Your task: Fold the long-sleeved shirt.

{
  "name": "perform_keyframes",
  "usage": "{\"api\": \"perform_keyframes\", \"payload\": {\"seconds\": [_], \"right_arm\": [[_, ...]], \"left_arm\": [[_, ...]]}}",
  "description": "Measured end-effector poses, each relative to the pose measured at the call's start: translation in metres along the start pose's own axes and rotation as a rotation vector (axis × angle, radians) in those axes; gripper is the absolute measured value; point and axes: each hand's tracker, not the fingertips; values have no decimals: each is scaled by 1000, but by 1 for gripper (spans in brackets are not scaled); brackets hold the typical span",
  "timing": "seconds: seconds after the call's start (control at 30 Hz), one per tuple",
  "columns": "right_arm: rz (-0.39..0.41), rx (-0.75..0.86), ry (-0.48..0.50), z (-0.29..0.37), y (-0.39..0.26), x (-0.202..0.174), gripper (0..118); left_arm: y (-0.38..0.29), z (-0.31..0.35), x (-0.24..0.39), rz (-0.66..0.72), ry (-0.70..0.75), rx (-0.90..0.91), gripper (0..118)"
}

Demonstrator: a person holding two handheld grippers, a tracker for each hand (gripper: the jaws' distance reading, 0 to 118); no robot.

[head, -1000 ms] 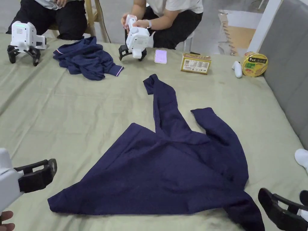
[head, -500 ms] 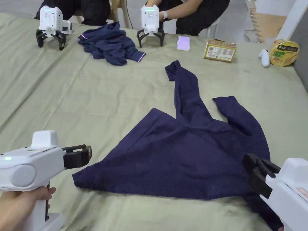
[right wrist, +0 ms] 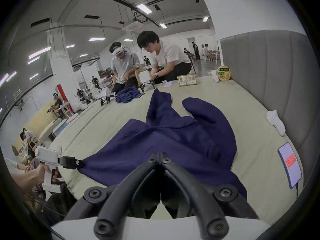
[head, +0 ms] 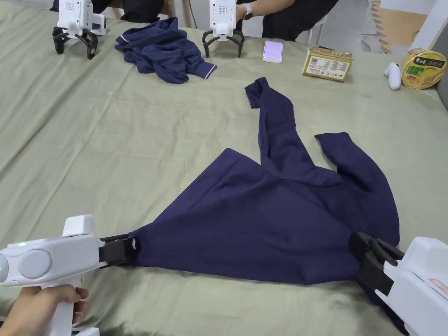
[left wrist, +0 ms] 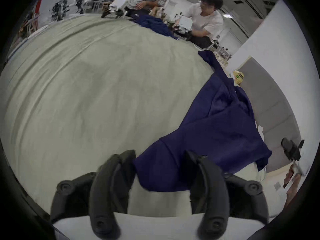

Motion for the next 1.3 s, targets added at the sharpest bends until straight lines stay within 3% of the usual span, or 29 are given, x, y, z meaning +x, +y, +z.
{"api": "perform_keyframes", "payload": {"seconds": [0.07, 0.1, 0.27, 0.3, 0.33, 0.43, 0.47, 0.6, 0.67, 0.73, 0.83, 0.93, 1.03, 1.1, 1.13, 1.17, 1.2, 1.23, 1.27, 1.3], "right_arm": [[-8, -4, 6, -2, -1, 1, 0], [-9, -8, 11, -5, 0, -3, 0], [-9, -27, 20, -25, 9, -2, 1], [-18, -36, 25, -33, 16, 1, 14], [-26, -38, 32, -42, 24, 4, 59], [2, -112, 35, -90, 54, 12, 97], [20, -124, 27, -102, 62, 15, 118], [5, -177, 23, -197, 113, 42, 117], [22, -246, 78, -222, 124, 50, 117], [-37, -334, 135, -258, 137, 62, 111], [-56, -403, 83, -299, 145, 75, 87], [-74, -470, 4, -326, 140, 87, 86], [-10, -567, -75, -342, 131, 90, 74], [114, -551, -80, -344, 126, 88, 69], [130, -550, -67, -343, 127, 87, 64], [115, -555, -88, -339, 125, 81, 50], [155, -561, -113, -336, 126, 80, 35], [186, -563, -114, -335, 127, 81, 13], [158, -565, -93, -333, 129, 85, 0], [99, -574, -39, -330, 127, 85, 0]], "left_arm": [[0, -2, -3, 43, -27, -25, 25], [0, -7, -3, 66, -28, -61, 21], [-8, -9, 18, -81, 65, -7, 17], [-7, -10, 19, -92, 71, -15, 17], [-6, -11, 20, -95, 75, -19, 17], [-1, -12, 26, -97, 88, -47, 17], [0, -13, 27, -105, 92, -56, 18], [3, -14, 29, -127, 97, -74, 18], [3, -14, 30, -131, 99, -77, 18], [3, -14, 31, -128, 100, -77, 18], [4, -15, 29, -114, 94, -72, 18], [4, -15, 27, -97, 84, -68, 18], [5, -16, 25, -88, 80, -64, 18], [6, -20, 15, -87, 79, -65, 18], [6, -21, 15, -88, 81, -64, 18], [6, -21, 14, -91, 82, -63, 18], [6, -22, 13, -93, 83, -61, 18], [5, -24, 11, -94, 83, -58, 18], [5, -25, 9, -93, 82, -56, 18], [6, -25, 7, -80, 79, -55, 18]]}}
